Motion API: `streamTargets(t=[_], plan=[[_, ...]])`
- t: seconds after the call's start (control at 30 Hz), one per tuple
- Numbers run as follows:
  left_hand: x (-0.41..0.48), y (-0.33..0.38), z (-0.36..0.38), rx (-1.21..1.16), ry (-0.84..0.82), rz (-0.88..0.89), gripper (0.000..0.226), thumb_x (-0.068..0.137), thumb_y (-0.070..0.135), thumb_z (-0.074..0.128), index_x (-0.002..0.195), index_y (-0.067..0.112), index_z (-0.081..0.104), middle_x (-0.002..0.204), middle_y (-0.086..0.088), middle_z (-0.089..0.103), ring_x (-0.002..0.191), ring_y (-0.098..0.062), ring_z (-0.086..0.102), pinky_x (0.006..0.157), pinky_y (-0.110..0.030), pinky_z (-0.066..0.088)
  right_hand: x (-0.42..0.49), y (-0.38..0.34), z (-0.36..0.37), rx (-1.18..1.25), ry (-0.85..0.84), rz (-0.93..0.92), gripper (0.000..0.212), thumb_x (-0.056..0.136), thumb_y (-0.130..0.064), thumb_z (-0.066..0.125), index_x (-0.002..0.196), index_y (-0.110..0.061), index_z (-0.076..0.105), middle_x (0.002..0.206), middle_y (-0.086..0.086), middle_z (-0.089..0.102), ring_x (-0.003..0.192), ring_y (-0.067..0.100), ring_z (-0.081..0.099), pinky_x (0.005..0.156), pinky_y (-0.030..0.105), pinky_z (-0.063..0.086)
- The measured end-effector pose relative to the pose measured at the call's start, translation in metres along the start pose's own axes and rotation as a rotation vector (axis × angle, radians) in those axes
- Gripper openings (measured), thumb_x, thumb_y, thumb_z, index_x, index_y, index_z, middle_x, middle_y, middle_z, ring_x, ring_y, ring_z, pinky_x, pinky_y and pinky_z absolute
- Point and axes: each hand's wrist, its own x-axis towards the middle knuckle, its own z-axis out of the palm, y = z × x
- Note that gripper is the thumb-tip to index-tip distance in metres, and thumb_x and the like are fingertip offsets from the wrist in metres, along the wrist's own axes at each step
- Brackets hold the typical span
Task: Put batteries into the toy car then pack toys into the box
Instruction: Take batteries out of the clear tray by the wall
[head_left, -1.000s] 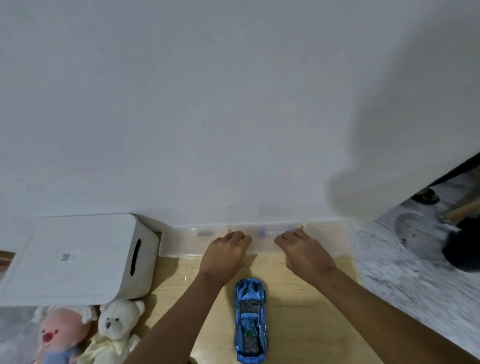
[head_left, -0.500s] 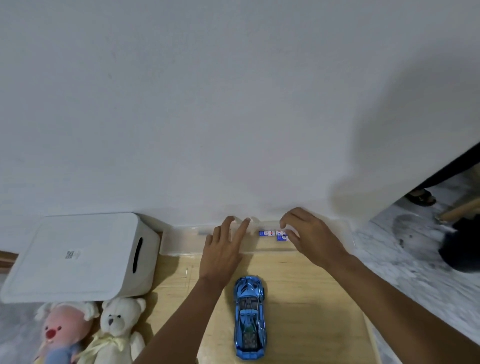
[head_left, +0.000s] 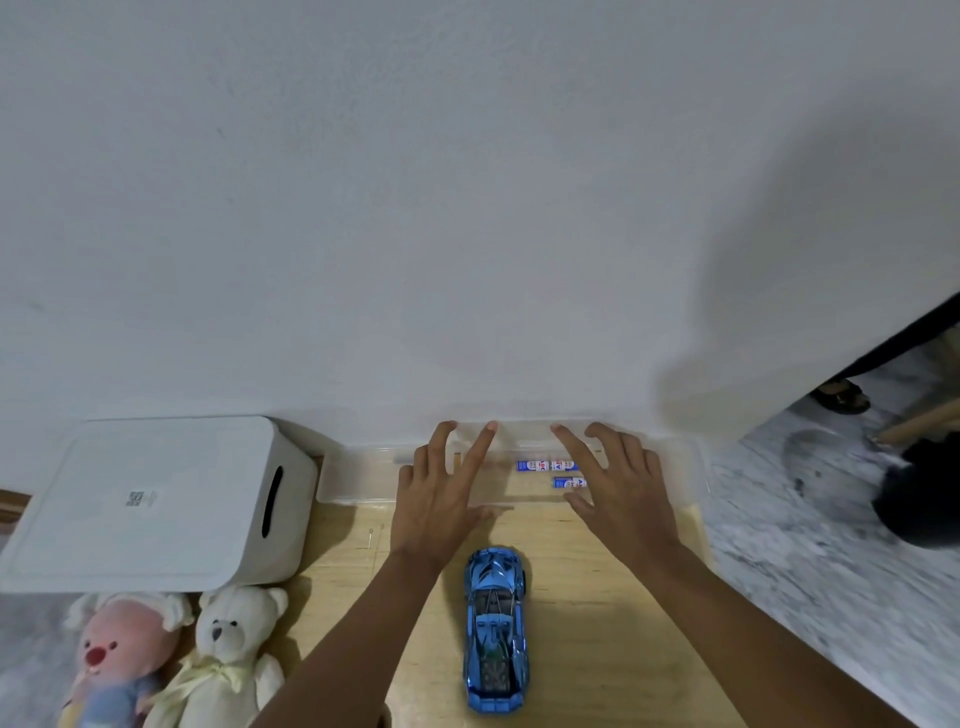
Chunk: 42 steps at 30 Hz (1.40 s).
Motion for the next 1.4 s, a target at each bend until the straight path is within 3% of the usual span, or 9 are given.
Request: streamTargets(t=[0.1,0.17,0.37,0.5,0.6,0.77,1.07,1.23,1.4], plan=[[-0.001,-0.003,0.0,-0.02,0.008,-0.013,0.09,0.086,0.086,0.014,0.163,0.04,0.014,0.153,-0.012,0.035,0.103,-0.026,0.057,0.079,-0.042,0.052,0.001,-0.003,0.002,0.018,-0.004,0.01,0.093,0.07,-0.036,0.086,0.151,-0.03,0.041,0.129,0.006,0.052,0.112,0.028,0.052,0.083,0.04,0.046],[-0.001,-0.004,0.001,-0.014,0.02,-0.02,0.091,0.083,0.086,0.003,0.163,0.042,0.011,0.153,-0.011,0.033,0.103,-0.025,0.056,0.08,-0.041,0.051,0.001,-0.003,0.003,0.019,0.0,0.016,0.091,0.071,-0.033,0.084,0.151,-0.03,0.041,0.128,0.006,0.052,0.11,0.028,0.052,0.082,0.039,0.047],[-0.003,0.0,0.002,-0.005,0.045,-0.037,0.09,0.085,0.081,0.035,0.162,0.043,0.008,0.151,-0.014,0.036,0.1,-0.027,0.058,0.077,-0.044,0.053,-0.005,-0.004,0.003,0.16,0.139,-0.08,0.043,0.082,-0.016,0.072,0.125,-0.019,0.062,0.109,0.003,0.061,0.093,0.025,0.06,0.076,0.038,0.052],[-0.004,0.002,0.005,0.01,0.071,-0.039,0.106,0.078,0.073,0.066,0.162,0.041,0.011,0.145,-0.016,0.042,0.098,-0.028,0.059,0.073,-0.044,0.053,0.015,-0.005,-0.005,0.206,-0.308,-0.057,0.027,0.091,-0.015,0.065,0.117,-0.022,0.067,0.11,0.0,0.069,0.101,0.025,0.065,0.082,0.037,0.054],[-0.005,0.003,0.006,0.018,0.058,-0.05,0.107,0.078,0.073,0.067,0.163,0.04,0.01,0.143,-0.017,0.042,0.1,-0.029,0.058,0.073,-0.046,0.054,0.036,-0.007,-0.007,0.138,-0.575,0.012,0.03,0.095,-0.019,0.063,0.125,-0.024,0.066,0.123,0.005,0.066,0.11,0.027,0.064,0.09,0.034,0.051],[-0.005,0.004,0.006,0.021,-0.002,-0.072,0.103,0.082,0.073,0.058,0.163,0.042,0.002,0.147,-0.016,0.039,0.105,-0.029,0.057,0.079,-0.045,0.053,0.058,-0.015,-0.002,0.029,-0.67,0.001,0.03,0.09,-0.02,0.073,0.118,-0.015,0.064,0.121,0.01,0.061,0.107,0.03,0.065,0.089,0.036,0.051],[-0.004,0.003,0.008,-0.011,-0.017,-0.074,0.113,0.082,0.068,0.068,0.16,0.046,-0.01,0.15,-0.015,0.038,0.114,-0.028,0.055,0.087,-0.045,0.052,0.065,-0.02,0.005,-0.125,-0.684,-0.078,0.021,0.091,-0.019,0.065,0.111,-0.014,0.066,0.111,0.009,0.069,0.098,0.03,0.069,0.073,0.032,0.045],[-0.003,0.002,0.005,-0.004,-0.01,-0.08,0.092,0.084,0.08,0.032,0.16,0.046,-0.008,0.148,-0.014,0.038,0.111,-0.028,0.056,0.084,-0.044,0.052,0.064,-0.017,0.005,-0.008,-0.681,-0.029,0.023,0.095,-0.026,0.063,0.113,-0.013,0.064,0.114,0.011,0.065,0.1,0.031,0.067,0.077,0.034,0.047],[-0.005,0.002,0.01,0.012,-0.019,-0.073,0.108,0.083,0.073,0.059,0.16,0.046,-0.012,0.148,-0.014,0.038,0.111,-0.027,0.056,0.084,-0.044,0.053,0.058,-0.015,0.001,0.233,-0.585,0.05,0.015,0.097,-0.027,0.058,0.108,-0.019,0.064,0.103,0.006,0.067,0.093,0.028,0.066,0.072,0.032,0.048]])
